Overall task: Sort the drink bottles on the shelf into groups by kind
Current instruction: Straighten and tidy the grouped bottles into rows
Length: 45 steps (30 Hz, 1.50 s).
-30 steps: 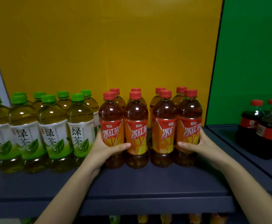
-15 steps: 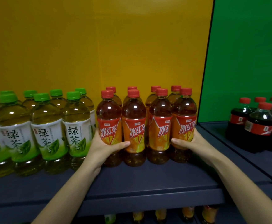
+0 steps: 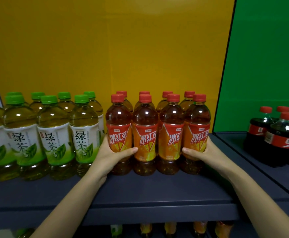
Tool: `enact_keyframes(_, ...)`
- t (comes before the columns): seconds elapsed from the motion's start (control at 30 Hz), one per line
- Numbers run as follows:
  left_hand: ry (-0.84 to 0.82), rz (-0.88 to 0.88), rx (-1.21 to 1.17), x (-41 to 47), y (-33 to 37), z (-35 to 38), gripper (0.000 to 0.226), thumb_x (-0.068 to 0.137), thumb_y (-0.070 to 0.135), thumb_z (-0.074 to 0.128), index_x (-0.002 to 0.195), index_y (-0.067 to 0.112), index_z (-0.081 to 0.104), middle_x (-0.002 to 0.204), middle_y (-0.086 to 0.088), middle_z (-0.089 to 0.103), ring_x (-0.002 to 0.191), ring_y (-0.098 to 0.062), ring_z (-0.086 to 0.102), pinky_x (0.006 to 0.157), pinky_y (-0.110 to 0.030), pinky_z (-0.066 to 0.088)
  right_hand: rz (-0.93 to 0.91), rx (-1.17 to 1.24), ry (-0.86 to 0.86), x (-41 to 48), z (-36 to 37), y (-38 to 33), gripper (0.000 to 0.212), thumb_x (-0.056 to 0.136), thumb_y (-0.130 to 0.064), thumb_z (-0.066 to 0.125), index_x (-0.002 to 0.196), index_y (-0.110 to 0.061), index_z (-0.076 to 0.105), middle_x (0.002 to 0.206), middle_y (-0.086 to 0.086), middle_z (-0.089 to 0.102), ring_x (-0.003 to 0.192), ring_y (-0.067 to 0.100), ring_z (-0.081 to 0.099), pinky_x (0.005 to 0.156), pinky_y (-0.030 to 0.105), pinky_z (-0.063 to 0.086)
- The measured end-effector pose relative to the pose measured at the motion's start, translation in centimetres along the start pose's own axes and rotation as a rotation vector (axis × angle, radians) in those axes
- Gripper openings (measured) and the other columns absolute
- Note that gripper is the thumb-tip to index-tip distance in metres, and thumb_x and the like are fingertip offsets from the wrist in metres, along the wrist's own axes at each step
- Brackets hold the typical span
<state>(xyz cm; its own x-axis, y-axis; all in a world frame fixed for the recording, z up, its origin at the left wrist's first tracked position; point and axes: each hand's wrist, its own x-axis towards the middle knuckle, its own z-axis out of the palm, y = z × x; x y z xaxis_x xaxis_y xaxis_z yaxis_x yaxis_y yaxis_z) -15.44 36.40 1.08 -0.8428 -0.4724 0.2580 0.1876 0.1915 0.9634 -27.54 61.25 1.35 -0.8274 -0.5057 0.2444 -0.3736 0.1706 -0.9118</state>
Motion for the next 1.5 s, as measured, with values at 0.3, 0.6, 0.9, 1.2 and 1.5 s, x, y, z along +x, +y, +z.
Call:
enact_keyframes(0.3,-0.047,0.024,0.213,-4.3,0.2,-4.0,0.053,0.078,0.022,0.067,0.128,0.024,0.048,0.125,0.013,0.054,0.116,0.000,0.050,0.098,-0.018,0.040,0.130,-0.707,0.253,-4.6,-0.7,-0.4,0.093,0.056,-0.077,0.047,0.134,-0.028,0.037,0.121,-0.006,0.058,0.109,0.018,0.058,0.089,0.042,0.049)
enact_keyframes(0.6,0.226,0.262,0.771,-8.6,1.0,-13.1,0.014,0.079,0.044,0.061,0.088,0.035,0.066,0.083,0.015,0.069,0.078,-0.003,0.064,0.071,-0.027,0.053,-0.155,-0.802,0.378,-6.2,3.0,-2.4,0.030,0.068,-0.070,0.031,0.082,-0.047,0.043,0.072,-0.018,0.058,0.069,0.020,0.062,0.059,0.042,0.054)
enact_keyframes(0.9,0.461,0.246,0.968,-9.4,-0.3,-23.1,0.026,0.074,0.055,0.061,0.090,0.035,0.062,0.085,0.014,0.067,0.076,-0.011,0.065,0.071,-0.042,0.056,-0.320,-0.785,0.239,-5.7,11.2,-6.6,0.019,0.074,-0.044,0.059,0.090,-0.044,0.049,0.081,-0.024,0.056,0.076,0.006,0.060,0.062,0.032,0.054)
enact_keyframes(1.2,0.314,0.208,0.998,-6.5,-2.0,-32.1,0.041,0.066,0.055,0.055,0.096,0.027,0.061,0.088,0.009,0.063,0.081,-0.017,0.063,0.075,-0.044,0.054,-0.312,-0.685,0.245,-4.3,19.9,-8.4,0.027,0.078,-0.032,0.066,0.104,-0.029,0.058,0.090,-0.021,0.057,0.081,-0.004,0.053,0.069,0.013,0.043)
enact_keyframes(1.5,0.153,0.240,0.802,-2.7,-3.9,-35.1,0.073,0.052,0.081,0.058,0.108,0.034,0.051,0.100,0.013,0.063,0.092,-0.007,0.060,0.086,-0.040,0.052,-0.254,-0.509,0.273,-3.2,24.9,-8.4,0.068,0.078,-0.031,0.066,0.138,-0.017,0.037,0.133,-0.004,0.048,0.113,0.003,0.045,0.094,0.023,0.038)
